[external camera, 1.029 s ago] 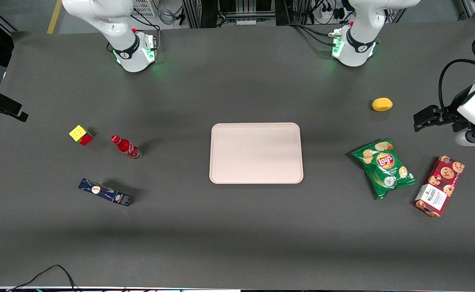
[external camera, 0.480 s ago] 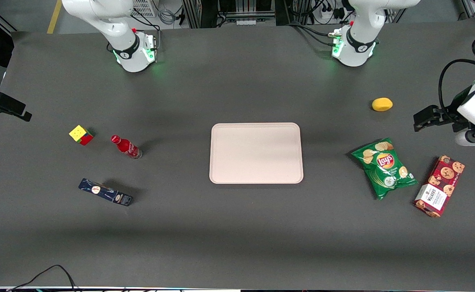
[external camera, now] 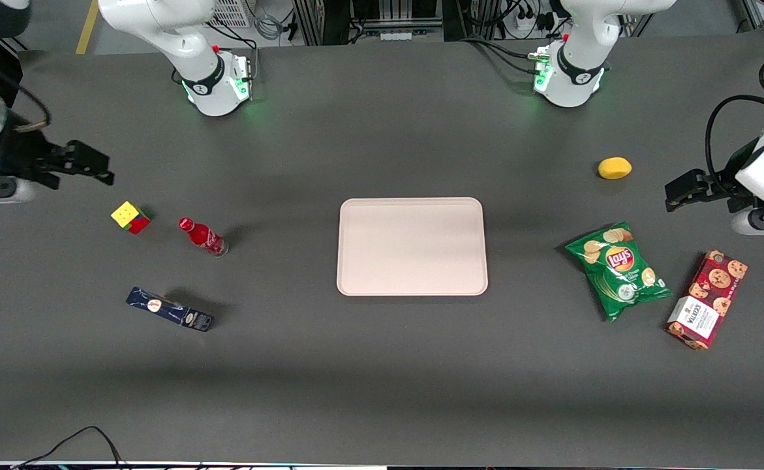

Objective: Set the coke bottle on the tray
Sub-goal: 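Move the open right gripper toward the red Coca-Cola bottle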

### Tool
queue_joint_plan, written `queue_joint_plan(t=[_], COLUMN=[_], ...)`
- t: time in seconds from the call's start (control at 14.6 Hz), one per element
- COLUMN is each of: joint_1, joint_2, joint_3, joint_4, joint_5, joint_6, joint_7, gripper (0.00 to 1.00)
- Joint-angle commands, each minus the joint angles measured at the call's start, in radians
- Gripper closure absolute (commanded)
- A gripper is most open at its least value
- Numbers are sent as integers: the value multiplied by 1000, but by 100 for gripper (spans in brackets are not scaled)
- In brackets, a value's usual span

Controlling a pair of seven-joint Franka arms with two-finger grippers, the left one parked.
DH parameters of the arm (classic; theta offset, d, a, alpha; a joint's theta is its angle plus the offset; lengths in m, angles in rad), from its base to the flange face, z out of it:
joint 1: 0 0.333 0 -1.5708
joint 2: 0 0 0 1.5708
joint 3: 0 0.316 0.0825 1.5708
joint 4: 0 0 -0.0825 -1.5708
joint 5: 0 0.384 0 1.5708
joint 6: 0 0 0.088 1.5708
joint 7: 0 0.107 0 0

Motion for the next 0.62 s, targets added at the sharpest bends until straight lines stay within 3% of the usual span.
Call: queue_joint_plan(t=[0.0,0.14,0.55], joint_1=[44,44,35], joint_2=[-19,-59,-240], joint_3=[-23,-21,-18], joint_4=[-58,-184,-648], joint_5=[-5,-10,-36], joint_6=[-14,44,468], joint_7=[-10,-20,-81], gripper=[0,0,0])
